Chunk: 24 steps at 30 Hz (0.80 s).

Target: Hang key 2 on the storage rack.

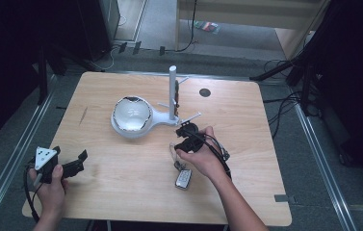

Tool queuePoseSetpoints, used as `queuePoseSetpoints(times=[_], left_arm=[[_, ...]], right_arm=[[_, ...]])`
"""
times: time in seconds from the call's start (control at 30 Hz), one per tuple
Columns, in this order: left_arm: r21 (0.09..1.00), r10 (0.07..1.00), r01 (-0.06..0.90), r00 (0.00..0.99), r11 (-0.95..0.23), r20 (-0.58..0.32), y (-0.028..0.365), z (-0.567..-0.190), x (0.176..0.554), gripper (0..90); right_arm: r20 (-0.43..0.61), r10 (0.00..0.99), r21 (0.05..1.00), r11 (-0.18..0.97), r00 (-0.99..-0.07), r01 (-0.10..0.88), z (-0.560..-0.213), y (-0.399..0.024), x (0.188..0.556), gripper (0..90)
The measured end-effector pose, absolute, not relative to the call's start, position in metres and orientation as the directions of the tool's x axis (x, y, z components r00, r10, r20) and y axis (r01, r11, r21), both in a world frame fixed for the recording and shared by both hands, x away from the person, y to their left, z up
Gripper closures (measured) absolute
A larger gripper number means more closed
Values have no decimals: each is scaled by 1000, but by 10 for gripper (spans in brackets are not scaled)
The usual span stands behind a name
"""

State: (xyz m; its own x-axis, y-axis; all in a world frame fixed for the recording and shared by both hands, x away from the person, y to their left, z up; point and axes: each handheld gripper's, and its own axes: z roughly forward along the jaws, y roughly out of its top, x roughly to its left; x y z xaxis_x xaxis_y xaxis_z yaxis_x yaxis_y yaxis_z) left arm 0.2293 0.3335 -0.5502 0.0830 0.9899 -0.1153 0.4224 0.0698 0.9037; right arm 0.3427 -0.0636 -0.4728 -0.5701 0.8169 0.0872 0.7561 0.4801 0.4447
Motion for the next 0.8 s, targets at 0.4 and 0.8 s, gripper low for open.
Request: queuePoseSetpoints(times=[0.4,0.8], left_arm=[[904,990,422,84,68,-114,333,-550,229,6],[903,990,424,85,66,-113,333,-550,229,6]], right_arm=[[127,807,364,503,-577,784,-482,-56,339,674],[137,809,271,524,-571,807,-490,-52,338,699]])
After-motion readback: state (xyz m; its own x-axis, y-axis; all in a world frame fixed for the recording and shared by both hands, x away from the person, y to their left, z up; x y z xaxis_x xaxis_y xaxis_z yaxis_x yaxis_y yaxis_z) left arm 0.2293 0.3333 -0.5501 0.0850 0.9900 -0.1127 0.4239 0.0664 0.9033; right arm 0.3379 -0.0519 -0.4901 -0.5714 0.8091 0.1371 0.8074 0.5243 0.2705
